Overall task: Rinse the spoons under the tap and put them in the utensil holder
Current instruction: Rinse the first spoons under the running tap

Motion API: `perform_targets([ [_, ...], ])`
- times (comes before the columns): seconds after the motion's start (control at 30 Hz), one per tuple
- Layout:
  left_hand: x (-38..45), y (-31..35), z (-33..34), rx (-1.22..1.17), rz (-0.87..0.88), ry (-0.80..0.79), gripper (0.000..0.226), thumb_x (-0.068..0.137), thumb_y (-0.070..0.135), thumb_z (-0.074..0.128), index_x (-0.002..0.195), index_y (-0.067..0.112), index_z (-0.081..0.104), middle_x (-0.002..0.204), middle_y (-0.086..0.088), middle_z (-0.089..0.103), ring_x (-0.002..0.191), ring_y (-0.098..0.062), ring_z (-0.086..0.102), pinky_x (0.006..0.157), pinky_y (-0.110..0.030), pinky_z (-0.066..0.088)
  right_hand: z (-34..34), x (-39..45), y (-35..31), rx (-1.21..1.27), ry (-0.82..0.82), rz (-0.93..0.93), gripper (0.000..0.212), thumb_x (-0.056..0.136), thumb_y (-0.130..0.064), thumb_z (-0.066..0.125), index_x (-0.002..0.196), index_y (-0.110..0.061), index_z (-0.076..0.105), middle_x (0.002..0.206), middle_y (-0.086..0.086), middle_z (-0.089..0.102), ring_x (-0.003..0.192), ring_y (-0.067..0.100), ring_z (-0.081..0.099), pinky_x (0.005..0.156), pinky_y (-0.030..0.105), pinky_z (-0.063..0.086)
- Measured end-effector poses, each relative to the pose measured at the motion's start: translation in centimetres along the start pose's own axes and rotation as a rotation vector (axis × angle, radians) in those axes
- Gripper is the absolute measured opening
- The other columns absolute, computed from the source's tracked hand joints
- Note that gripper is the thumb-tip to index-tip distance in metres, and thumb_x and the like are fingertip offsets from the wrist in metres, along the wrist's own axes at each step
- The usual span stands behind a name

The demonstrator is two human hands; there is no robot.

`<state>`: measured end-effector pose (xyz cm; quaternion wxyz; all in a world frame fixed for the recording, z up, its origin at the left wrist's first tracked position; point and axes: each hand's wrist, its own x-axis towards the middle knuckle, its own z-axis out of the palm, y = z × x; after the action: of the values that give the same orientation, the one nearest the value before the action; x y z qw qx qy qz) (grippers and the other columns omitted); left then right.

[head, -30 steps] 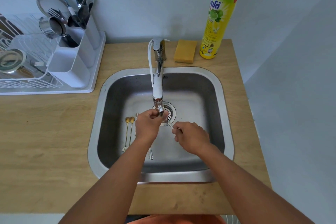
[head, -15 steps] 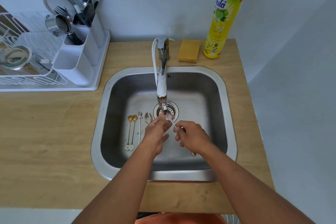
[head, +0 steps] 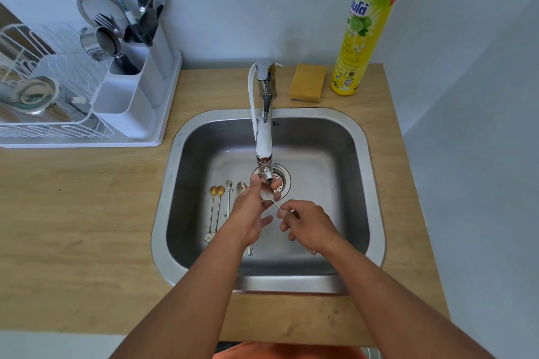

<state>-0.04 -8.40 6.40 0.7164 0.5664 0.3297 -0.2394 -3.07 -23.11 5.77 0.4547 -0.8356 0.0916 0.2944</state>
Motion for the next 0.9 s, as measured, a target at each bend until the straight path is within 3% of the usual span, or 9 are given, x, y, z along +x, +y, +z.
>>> perform_targets([
  [0.07, -0.3, -0.1, -0.3, 0.132, 0.048, 0.006, 0.045, 0.11, 0.049, 0.039, 0.096, 0.037, 0.08, 0.108, 0.014, 0.079, 0.115, -0.017, 0.063, 0.103, -0.051, 0.043, 0.2, 0.3, 0.3, 0.083, -0.012, 0.014, 0.019, 0.101, -0.033, 0.056, 0.093, -0.034, 0.073, 0.079, -0.014, 0.077, 0.069, 0.013, 0.075, 0.063, 0.032, 0.059],
  [0.17, -0.3, -0.3, -1.2, 0.279, 0.122, -0.008, 0.025, 0.109, 0.036, 0.049, 0.112, 0.033, 0.073, 0.112, 0.016, 0.077, 0.112, -0.01, 0.061, 0.09, -0.034, 0.043, 0.4, 0.5, 0.7, 0.199, -0.023, 0.015, 0.015, 0.1, -0.029, 0.063, 0.095, -0.027, 0.078, 0.081, -0.007, 0.08, 0.069, 0.019, 0.077, 0.081, 0.037, 0.063],
  [0.27, -0.2, 0.0, -1.6, 0.369, 0.14, -0.024, 0.025, 0.108, 0.031, 0.052, 0.124, 0.027, 0.071, 0.116, 0.011, 0.076, 0.111, -0.009, 0.062, 0.091, -0.032, 0.041, 0.8, 0.5, 0.8, 0.277, -0.017, 0.018, 0.013, 0.1, -0.025, 0.065, 0.097, -0.023, 0.078, 0.083, -0.003, 0.081, 0.067, 0.019, 0.077, 0.081, 0.036, 0.063],
  [0.37, -0.1, 0.1, -1.5, 0.449, 0.103, -0.049, 0.025, 0.107, 0.034, 0.054, 0.117, 0.024, 0.075, 0.117, 0.009, 0.076, 0.113, -0.01, 0.063, 0.097, -0.038, 0.041, 1.2, 0.6, 0.4, 0.376, 0.008, 0.025, 0.013, 0.1, -0.021, 0.066, 0.097, -0.017, 0.078, 0.083, 0.002, 0.081, 0.064, 0.019, 0.074, 0.075, 0.032, 0.062],
  [0.47, 0.0, -0.7, -1.2, 0.445, 0.072, -0.041, 0.028, 0.106, 0.038, 0.054, 0.108, 0.024, 0.079, 0.104, 0.004, 0.08, 0.105, -0.011, 0.069, 0.084, -0.032, 0.048, 1.2, 0.9, -0.3, 0.45, 0.031, 0.016, 0.016, 0.101, -0.019, 0.064, 0.096, -0.014, 0.079, 0.082, 0.002, 0.081, 0.066, 0.023, 0.075, 0.074, 0.033, 0.064],
  [0.53, -0.1, -0.9, -0.9, 0.422, 0.109, -0.005, 0.03, 0.106, 0.04, 0.055, 0.1, 0.024, 0.079, 0.097, 0.003, 0.081, 0.097, -0.011, 0.071, 0.074, -0.028, 0.046, 1.1, 1.1, -0.5, 0.395, 0.035, 0.022, 0.019, 0.1, -0.026, 0.064, 0.093, -0.017, 0.08, 0.081, -0.002, 0.08, 0.067, 0.021, 0.078, 0.08, 0.038, 0.064],
  [0.7, 0.1, -0.1, -0.1, 0.509, 0.215, 0.017, 0.036, 0.108, 0.038, 0.051, 0.095, 0.016, 0.075, 0.097, -0.005, 0.079, 0.095, -0.018, 0.074, 0.075, -0.024, 0.048, 0.5, 1.5, -1.0, 0.104, 0.206, 0.063, 0.033, 0.091, -0.055, 0.056, 0.086, -0.027, 0.074, 0.087, -0.011, 0.077, 0.084, 0.015, 0.072, 0.08, 0.037, 0.058],
  [0.8, 0.2, 0.1, 0.3, 0.575, 0.259, 0.034, 0.037, 0.109, 0.038, 0.048, 0.096, 0.016, 0.075, 0.078, -0.001, 0.074, 0.077, -0.014, 0.069, 0.075, -0.029, 0.051, 0.6, 1.9, -1.7, 0.25, 0.277, 0.086, 0.019, 0.093, -0.045, 0.057, 0.092, -0.028, 0.066, 0.093, -0.01, 0.074, 0.089, 0.016, 0.07, 0.083, 0.039, 0.057],
  [0.9, 0.1, -0.2, 0.3, 0.591, 0.263, 0.02, 0.035, 0.11, 0.033, 0.047, 0.101, 0.017, 0.076, 0.068, 0.001, 0.069, 0.075, -0.017, 0.071, 0.077, -0.034, 0.057, 0.5, 2.6, -2.5, 0.501, 0.133, 0.102, 0.016, 0.096, -0.032, 0.058, 0.094, -0.023, 0.072, 0.094, -0.005, 0.078, 0.086, 0.016, 0.076, 0.069, 0.03, 0.052],
])
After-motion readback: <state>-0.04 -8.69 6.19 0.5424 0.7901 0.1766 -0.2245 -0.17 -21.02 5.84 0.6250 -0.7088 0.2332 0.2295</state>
